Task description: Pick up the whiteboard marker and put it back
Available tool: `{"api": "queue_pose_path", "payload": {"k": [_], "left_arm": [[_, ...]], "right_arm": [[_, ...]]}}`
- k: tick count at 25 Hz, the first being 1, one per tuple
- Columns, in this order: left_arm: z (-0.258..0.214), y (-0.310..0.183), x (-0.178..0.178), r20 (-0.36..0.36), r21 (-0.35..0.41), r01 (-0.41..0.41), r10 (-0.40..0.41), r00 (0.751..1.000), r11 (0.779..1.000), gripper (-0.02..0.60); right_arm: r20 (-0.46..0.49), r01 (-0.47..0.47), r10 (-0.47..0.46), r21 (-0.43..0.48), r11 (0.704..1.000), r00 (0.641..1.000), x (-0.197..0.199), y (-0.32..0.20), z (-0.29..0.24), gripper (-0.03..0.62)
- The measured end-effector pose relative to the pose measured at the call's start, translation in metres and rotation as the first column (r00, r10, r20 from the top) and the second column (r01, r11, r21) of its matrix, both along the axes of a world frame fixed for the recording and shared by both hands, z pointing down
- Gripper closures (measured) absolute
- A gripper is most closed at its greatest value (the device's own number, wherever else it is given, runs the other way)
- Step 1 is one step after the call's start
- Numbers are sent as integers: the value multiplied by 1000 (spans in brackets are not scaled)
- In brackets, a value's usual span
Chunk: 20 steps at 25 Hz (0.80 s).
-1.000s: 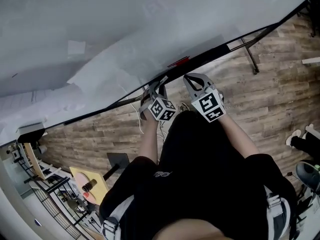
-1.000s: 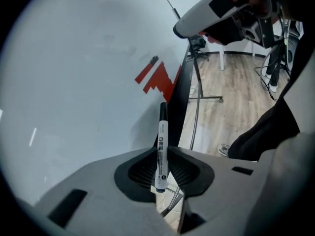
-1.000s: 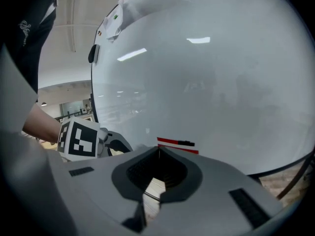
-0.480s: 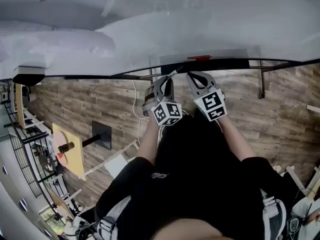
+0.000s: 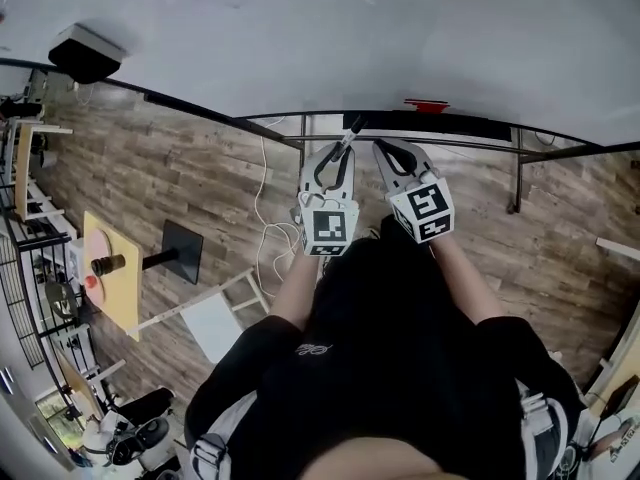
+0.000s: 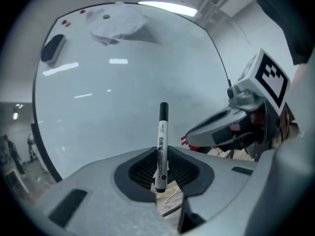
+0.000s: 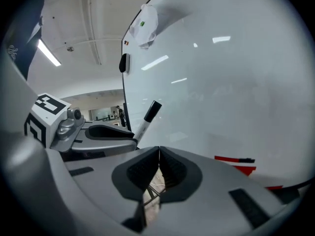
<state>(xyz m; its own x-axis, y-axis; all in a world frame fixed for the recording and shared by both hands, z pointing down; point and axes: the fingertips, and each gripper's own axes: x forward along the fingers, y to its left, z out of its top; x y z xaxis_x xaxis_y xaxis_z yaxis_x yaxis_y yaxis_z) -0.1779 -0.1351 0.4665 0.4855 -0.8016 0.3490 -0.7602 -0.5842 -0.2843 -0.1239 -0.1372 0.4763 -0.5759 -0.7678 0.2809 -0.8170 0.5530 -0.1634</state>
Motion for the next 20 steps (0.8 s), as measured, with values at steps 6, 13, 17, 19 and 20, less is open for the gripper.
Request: {"api": "queue_pose_path", "payload": {"k": [6, 13, 17, 19, 20], "left_arm": [[-20, 34, -13, -239, -33, -37, 28, 971, 999, 511], [-27, 74, -13, -459, -64, -101, 60, 886, 993, 511], [-24, 89, 9, -487, -67, -172, 118, 865, 983, 512], [-22, 98, 23, -495, -72, -212, 150, 856, 975, 511], [-22, 101, 30, -497, -73, -234, 168, 851, 970, 511]], "right_arm": [[15, -27, 27, 26, 999, 1000, -18, 30, -20, 591], [21, -110, 110, 15, 994, 994, -5, 80, -29, 591], [3, -180, 180, 10, 984, 984, 17, 106, -29, 591], [-7, -208, 208, 7, 978, 978, 29, 119, -30, 591], [-13, -218, 219, 10, 976, 976, 35, 124, -32, 591]]}}
